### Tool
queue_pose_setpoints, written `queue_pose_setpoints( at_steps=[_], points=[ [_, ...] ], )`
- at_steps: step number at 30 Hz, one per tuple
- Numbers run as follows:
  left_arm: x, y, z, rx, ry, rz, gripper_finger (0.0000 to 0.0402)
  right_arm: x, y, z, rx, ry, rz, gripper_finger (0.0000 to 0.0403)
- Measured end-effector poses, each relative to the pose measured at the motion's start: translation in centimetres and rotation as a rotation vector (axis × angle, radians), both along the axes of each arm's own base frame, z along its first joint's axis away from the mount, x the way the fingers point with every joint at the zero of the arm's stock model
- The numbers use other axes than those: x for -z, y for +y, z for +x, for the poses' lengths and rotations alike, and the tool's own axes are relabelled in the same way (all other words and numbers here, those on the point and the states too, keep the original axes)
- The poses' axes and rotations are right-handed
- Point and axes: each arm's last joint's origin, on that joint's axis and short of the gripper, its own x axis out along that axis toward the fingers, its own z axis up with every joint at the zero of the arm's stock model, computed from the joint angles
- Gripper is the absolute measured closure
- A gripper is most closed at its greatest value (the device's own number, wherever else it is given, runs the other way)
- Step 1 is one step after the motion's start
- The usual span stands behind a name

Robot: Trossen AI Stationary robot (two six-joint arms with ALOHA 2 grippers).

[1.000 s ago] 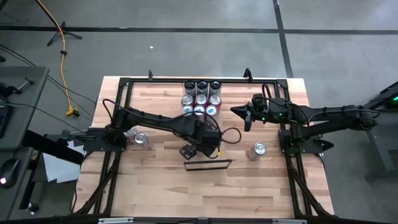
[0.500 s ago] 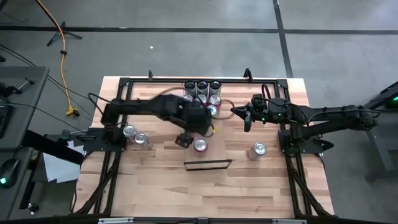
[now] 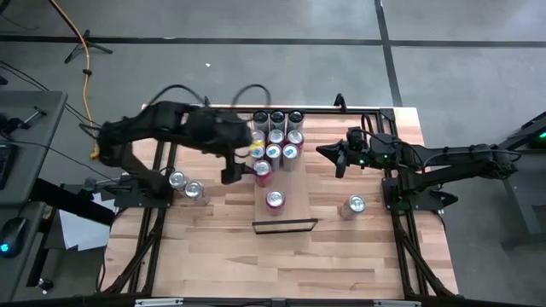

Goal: Place canned beverage on shelf
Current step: Put the red soda can on the shelf aligned with the other red soda cans

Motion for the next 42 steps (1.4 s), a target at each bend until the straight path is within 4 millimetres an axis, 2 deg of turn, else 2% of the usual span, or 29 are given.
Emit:
queue_pose_setpoints(
  at_steps=[4,7,11,15,20,24,36,42],
  points=[
    [0.2,-0.6,-2.5,-0.064,-0.173,-0.006,0.0028,-0.1,0.0,0.0,-0.003,-0.01,0.006,0.0402],
    [1.9,-1.2,-4.2,-0.128,-0.316,-0.053,0.0028,-0.1,0.0,0.0,-0.006,-0.01,0.006,0.0402],
    [5.3,-1.8,-5.8,-0.218,-0.493,-0.204,0.0028,-0.1,0.0,0.0,-0.011,-0.009,0.006,0.0402],
    [8.3,-2.3,-6.5,-0.282,-0.607,-0.389,0.0028,-0.1,0.0,0.0,-0.011,-0.01,0.005,0.0402],
    [11.2,-2.8,-6.3,-0.282,-0.576,-0.578,0.0028,-0.1,0.0,0.0,-0.013,-0.009,0.004,0.0402],
    [11.8,-2.9,-5.8,-0.275,-0.532,-0.702,0.0028,-0.1,0.1,0.0,-0.017,-0.008,0.003,0.0402],
    [12.5,-2.5,-5.0,-0.355,-0.532,-0.694,0.0028,-0.3,0.1,0.1,-0.019,-0.032,0.006,0.0402],
    [12.3,-2.6,-4.8,-0.383,-0.57,-0.712,0.003,-0.2,0.3,0.3,-0.11,-0.026,-0.01,0.0402]
  ],
)
